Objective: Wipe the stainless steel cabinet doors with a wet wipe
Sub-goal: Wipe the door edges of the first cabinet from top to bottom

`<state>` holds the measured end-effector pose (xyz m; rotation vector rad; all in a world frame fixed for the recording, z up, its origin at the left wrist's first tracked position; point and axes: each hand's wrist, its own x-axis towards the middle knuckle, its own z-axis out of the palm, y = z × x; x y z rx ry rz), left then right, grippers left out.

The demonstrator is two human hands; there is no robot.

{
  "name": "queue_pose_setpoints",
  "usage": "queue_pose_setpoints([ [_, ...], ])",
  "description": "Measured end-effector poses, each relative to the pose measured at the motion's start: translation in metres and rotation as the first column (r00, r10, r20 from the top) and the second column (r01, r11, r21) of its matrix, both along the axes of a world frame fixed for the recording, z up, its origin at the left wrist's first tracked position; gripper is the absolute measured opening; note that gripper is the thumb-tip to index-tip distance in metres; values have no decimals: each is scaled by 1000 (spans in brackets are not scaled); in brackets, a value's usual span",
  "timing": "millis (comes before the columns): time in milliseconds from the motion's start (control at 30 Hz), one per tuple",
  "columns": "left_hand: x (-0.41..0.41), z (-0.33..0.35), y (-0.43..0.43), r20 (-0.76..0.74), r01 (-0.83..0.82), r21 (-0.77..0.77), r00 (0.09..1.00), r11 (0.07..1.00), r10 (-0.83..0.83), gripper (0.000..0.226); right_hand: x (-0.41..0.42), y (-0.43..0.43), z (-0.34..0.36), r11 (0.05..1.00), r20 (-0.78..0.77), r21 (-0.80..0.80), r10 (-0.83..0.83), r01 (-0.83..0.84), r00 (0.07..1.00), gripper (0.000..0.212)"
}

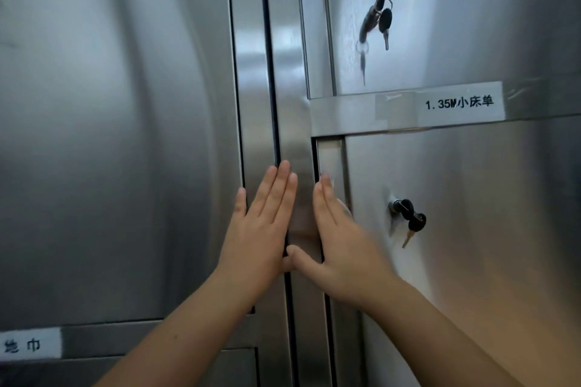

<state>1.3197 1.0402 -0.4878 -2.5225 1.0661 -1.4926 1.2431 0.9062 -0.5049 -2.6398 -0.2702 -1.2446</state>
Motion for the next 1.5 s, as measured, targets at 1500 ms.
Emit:
queue_pose_setpoints([
  [1500, -8, 2, -2, -25, 18, -14, 1000, 1000, -19, 118, 7, -6, 31, 899, 143, -234, -344, 369, 928, 89],
])
